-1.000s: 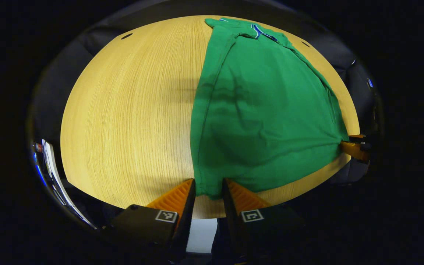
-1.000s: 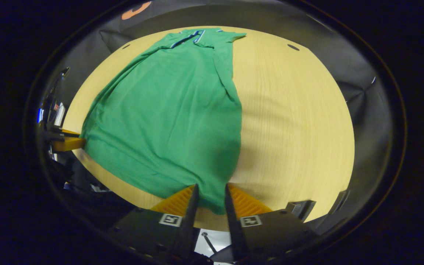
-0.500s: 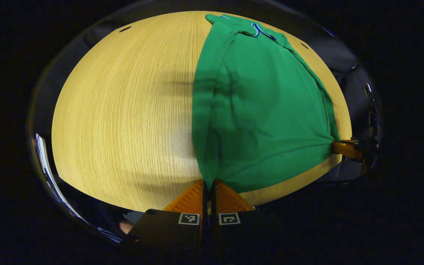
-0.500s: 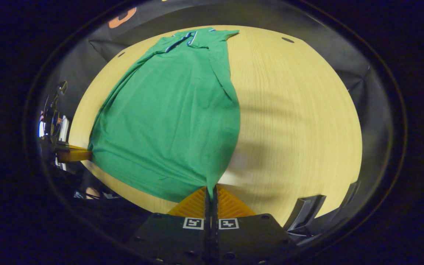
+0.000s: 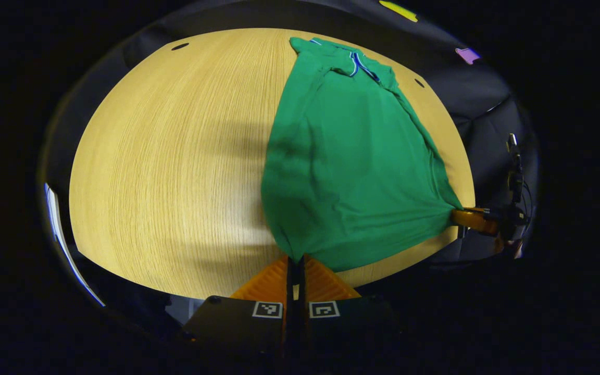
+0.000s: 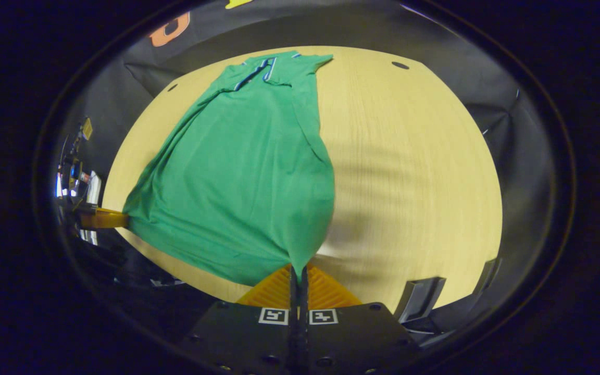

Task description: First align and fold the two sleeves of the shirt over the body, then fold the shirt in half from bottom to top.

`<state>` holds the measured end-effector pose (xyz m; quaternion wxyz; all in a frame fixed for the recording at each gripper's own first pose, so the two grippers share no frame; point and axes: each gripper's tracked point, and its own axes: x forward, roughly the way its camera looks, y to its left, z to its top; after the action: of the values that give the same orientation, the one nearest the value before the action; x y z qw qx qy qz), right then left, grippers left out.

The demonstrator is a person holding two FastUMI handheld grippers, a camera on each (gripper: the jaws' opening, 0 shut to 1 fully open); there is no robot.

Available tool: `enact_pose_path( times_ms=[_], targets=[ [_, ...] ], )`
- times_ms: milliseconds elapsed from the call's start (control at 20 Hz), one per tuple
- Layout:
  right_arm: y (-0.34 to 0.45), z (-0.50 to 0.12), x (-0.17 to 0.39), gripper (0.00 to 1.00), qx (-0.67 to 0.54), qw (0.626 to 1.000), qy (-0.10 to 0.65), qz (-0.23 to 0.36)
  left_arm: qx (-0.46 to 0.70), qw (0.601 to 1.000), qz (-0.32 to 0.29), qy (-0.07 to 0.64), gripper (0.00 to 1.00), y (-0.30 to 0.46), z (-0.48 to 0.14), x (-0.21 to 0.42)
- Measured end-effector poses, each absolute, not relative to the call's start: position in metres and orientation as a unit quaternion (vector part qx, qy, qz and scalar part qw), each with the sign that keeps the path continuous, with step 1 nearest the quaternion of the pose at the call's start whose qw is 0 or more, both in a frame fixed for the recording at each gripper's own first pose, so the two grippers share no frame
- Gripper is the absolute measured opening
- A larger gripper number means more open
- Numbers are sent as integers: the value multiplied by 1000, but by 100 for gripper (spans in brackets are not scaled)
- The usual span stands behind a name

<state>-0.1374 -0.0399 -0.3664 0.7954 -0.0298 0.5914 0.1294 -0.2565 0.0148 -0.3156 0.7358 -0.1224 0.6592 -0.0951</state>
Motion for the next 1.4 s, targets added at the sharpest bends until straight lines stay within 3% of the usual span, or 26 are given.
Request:
enact_pose_path(
  times_ms=[750, 1400],
  targets=[
    [-35, -268, -36, 0, -11, 861, 493, 123, -118, 817, -127, 550, 5, 29, -225, -119],
    [-11, -191, 84, 0, 2, 909, 403, 109, -95, 878, -131, 451, 4, 32, -197, 0]
  ],
)
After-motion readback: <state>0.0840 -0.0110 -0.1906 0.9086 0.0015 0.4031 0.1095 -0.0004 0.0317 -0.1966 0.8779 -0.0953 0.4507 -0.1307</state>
